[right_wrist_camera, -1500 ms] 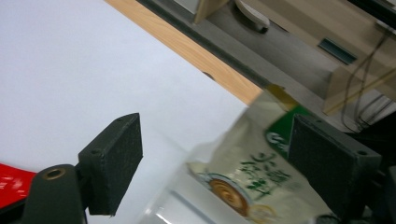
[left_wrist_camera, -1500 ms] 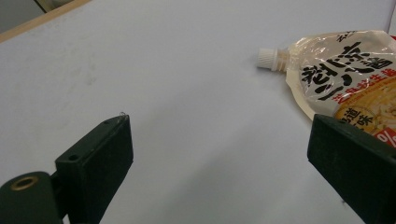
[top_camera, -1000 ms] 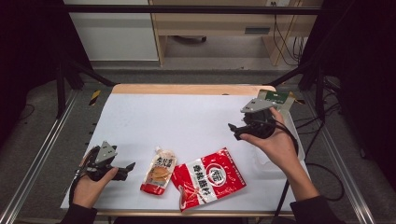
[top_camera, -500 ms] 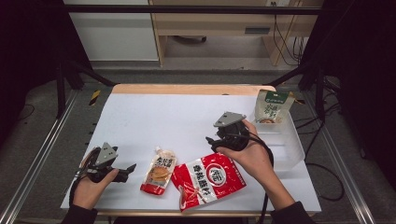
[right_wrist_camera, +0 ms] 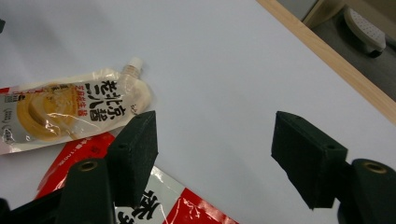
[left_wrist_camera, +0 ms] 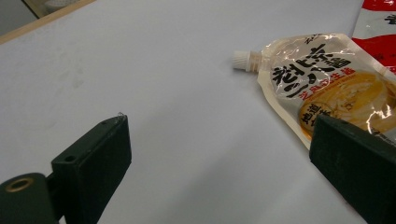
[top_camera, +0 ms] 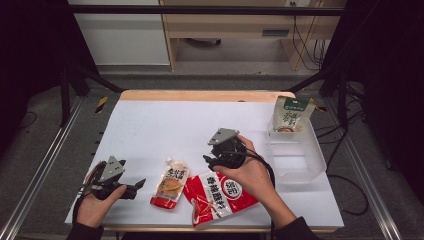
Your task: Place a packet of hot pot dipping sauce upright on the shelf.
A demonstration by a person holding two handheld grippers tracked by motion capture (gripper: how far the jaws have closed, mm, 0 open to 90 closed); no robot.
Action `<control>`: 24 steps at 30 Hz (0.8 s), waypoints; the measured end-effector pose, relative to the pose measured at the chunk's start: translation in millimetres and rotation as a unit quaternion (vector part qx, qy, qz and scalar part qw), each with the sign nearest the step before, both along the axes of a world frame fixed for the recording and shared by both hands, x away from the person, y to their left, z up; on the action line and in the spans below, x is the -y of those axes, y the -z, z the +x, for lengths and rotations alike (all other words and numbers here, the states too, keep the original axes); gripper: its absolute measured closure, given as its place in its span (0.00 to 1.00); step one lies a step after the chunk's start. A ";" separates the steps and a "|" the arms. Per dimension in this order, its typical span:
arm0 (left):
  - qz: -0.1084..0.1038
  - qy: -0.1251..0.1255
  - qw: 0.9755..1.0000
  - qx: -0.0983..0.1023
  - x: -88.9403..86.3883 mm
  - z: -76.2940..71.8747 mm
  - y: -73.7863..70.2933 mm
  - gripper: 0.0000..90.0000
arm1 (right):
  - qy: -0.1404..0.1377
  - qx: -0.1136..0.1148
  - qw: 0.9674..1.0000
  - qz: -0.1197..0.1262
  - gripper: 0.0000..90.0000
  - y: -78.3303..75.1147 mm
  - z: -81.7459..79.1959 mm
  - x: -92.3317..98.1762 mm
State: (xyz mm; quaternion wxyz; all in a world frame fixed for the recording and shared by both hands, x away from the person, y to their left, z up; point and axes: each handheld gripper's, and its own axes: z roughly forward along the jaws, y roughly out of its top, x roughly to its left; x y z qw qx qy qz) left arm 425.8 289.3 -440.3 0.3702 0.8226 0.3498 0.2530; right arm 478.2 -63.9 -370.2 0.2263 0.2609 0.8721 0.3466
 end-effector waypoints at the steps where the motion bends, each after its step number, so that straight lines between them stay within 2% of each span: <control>1: 0.001 0.002 1.000 -0.001 0.1 -1.3 0.2 0.06 | -0.002 -0.002 1.000 0.002 0.37 1.6 -0.2 -2.8; 5: 0.000 0.006 1.000 -0.002 3.1 -5.1 1.2 0.06 | -0.010 -0.009 1.000 -0.001 0.41 4.7 -0.7 -10.9; 7: 0.011 0.017 1.000 -0.005 7.4 -6.3 1.8 0.07 | -0.018 -0.018 1.000 -0.002 0.44 8.8 -0.6 -18.6; 8: 0.008 0.018 1.000 -0.007 10.2 -6.3 3.4 0.07 | -0.020 -0.024 1.000 -0.003 0.45 10.7 -0.2 -21.2; 10: 0.022 0.025 0.999 -0.012 13.5 -6.2 4.6 0.07 | -0.023 -0.032 0.999 -0.006 0.47 15.3 0.3 -27.2; 12: 0.024 0.026 0.999 -0.013 15.5 -6.4 5.3 0.07 | -0.026 -0.036 0.999 -0.007 0.48 17.8 0.9 -30.3; 13: 0.036 0.031 0.999 -0.014 17.4 -6.6 5.5 0.07 | -0.031 -0.046 0.998 -0.008 0.51 22.7 1.5 -37.7; 16: 0.036 0.032 0.999 -0.014 18.5 -6.2 5.7 0.07 | -0.037 -0.056 0.998 -0.009 0.53 28.3 1.9 -45.4; 18: 0.033 0.029 0.999 -0.013 18.5 -5.4 6.6 0.07 | -0.043 -0.068 0.997 -0.015 0.55 37.9 4.2 -57.1; 24: 0.034 0.026 0.999 -0.011 16.4 -4.4 5.9 0.07 | -0.037 -0.090 0.995 -0.016 0.58 54.9 13.4 -75.0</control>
